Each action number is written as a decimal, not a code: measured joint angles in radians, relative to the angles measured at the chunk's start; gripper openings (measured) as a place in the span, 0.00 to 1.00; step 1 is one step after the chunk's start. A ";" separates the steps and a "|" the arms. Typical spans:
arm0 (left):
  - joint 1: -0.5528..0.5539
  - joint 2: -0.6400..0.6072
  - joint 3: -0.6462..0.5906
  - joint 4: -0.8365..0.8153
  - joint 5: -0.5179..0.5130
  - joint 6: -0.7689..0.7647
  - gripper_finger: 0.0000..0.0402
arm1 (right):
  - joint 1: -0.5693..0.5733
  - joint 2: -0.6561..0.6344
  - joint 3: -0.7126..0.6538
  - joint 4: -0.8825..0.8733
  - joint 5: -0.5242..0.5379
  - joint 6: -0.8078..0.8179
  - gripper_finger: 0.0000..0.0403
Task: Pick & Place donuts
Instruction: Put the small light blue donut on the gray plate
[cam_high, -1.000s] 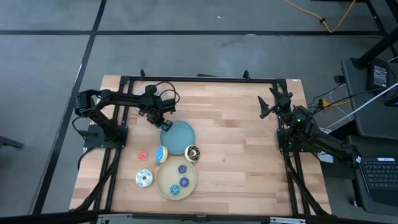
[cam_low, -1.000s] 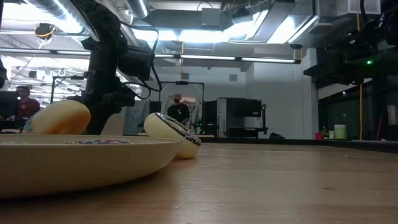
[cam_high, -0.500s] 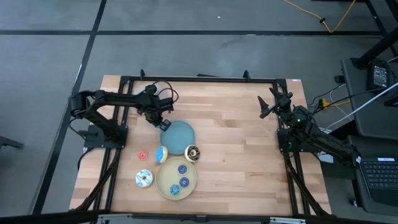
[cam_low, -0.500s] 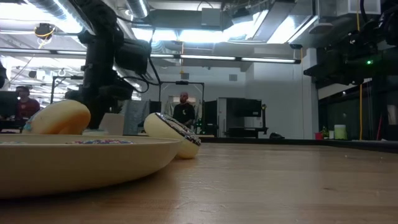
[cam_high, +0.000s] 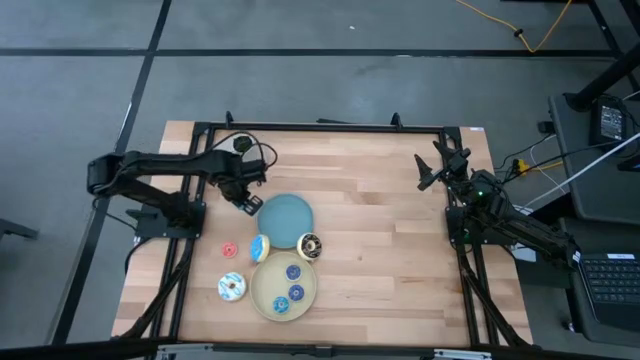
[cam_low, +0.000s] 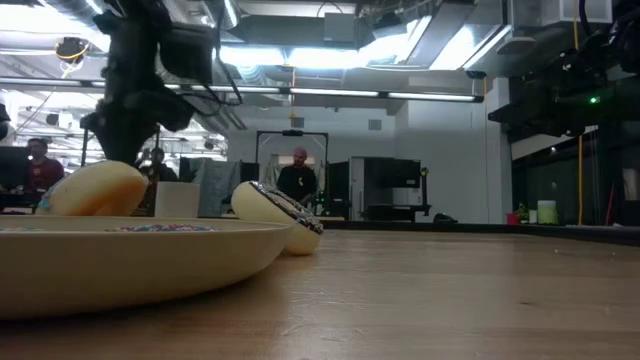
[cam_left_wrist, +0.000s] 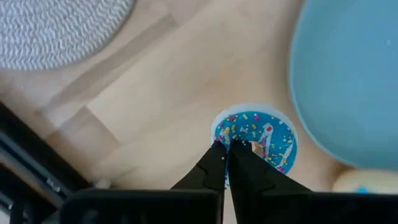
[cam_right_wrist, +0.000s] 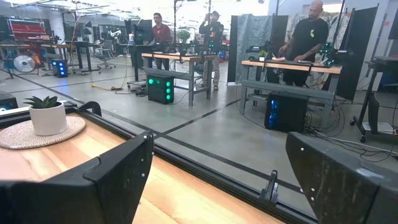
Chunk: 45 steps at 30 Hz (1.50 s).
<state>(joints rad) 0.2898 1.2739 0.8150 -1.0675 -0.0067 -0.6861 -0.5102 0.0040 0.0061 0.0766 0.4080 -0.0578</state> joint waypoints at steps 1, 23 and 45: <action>-0.014 -0.013 0.000 -0.013 0.000 -0.007 0.01 | 0.000 0.000 0.000 0.000 0.000 0.000 0.91; -0.491 -0.072 0.050 -0.120 0.071 -0.229 0.01 | 0.000 0.000 0.000 0.000 0.000 0.000 0.91; -0.794 0.201 0.405 -0.290 0.053 -0.571 0.01 | 0.000 0.000 0.000 0.000 0.000 0.000 0.91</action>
<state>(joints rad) -0.5046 1.4745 1.2205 -1.3574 0.0467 -1.2569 -0.5102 0.0044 0.0059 0.0765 0.4080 -0.0578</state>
